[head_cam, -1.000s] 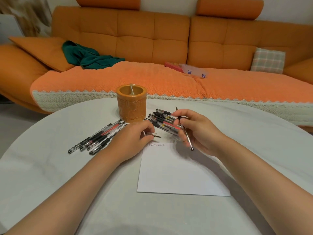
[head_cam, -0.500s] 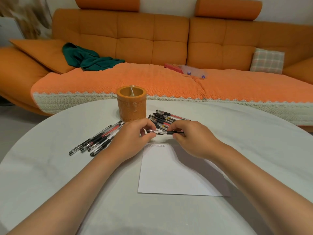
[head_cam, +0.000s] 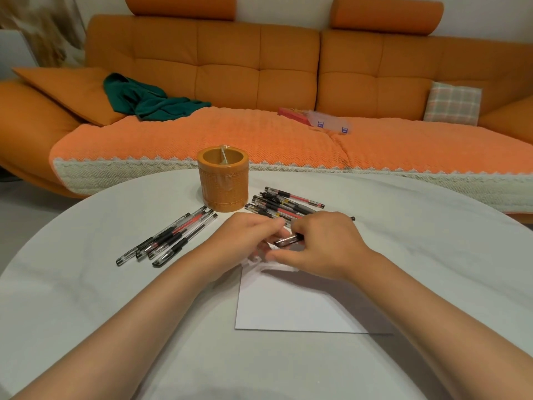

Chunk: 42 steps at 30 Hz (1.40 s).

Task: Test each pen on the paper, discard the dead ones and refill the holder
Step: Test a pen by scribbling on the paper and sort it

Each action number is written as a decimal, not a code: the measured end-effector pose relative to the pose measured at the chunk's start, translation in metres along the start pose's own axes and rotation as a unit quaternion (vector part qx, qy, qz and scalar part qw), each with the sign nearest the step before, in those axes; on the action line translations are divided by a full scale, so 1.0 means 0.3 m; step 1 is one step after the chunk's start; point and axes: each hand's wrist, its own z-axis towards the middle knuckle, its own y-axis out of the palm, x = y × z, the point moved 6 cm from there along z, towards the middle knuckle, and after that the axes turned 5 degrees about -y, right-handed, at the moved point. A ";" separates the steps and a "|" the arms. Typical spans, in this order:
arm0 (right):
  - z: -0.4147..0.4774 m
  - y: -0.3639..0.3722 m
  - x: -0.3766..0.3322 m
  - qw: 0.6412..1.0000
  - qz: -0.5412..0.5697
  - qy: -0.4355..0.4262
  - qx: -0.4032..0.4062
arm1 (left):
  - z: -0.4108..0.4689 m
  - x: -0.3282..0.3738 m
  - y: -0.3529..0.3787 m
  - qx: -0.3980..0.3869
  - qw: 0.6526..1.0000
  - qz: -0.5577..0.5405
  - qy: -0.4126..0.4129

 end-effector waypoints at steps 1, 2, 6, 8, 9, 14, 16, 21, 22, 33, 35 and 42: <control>0.000 0.001 0.005 1.000 -0.004 0.011 0.004 | -0.001 -0.001 0.000 -0.001 1.000 -0.008 -0.010; -0.001 0.000 0.005 1.000 -0.011 0.019 0.013 | -0.002 -0.003 0.000 -0.001 1.000 -0.010 -0.016; -0.008 -0.003 -0.006 0.997 -0.005 0.041 0.059 | -0.005 0.001 0.002 -0.016 1.000 -0.003 -0.014; -0.011 0.009 -0.002 0.998 0.007 0.051 0.045 | -0.008 0.005 0.004 -0.019 1.000 0.014 -0.008; -0.009 0.017 -0.001 0.998 0.012 0.048 0.032 | -0.009 0.007 0.004 -0.017 1.000 0.024 -0.006; 0.003 0.047 -0.007 0.987 0.157 0.007 -0.018 | -0.003 0.002 -0.055 0.065 0.998 0.026 -0.005; 0.007 0.067 -0.005 0.975 0.222 -0.004 -0.021 | 0.007 0.000 -0.111 0.132 0.990 0.047 0.010; 0.045 0.079 0.040 0.969 0.244 0.028 0.020 | 0.036 -0.031 -0.209 0.177 0.979 0.093 0.022; 0.059 0.078 0.047 0.971 0.236 0.040 0.022 | 0.041 -0.039 -0.222 0.180 0.976 0.123 0.026; 0.190 0.131 0.025 0.992 0.067 0.091 -0.063 | -0.023 -0.116 -0.390 0.206 0.873 0.440 -0.035; 0.205 0.124 0.017 0.994 0.029 0.083 -0.068 | -0.042 -0.127 -0.399 0.185 0.860 0.473 -0.055; 0.288 0.099 -0.191 0.991 0.098 -0.076 -0.043 | -0.109 -0.135 -0.454 0.182 0.844 0.499 -0.066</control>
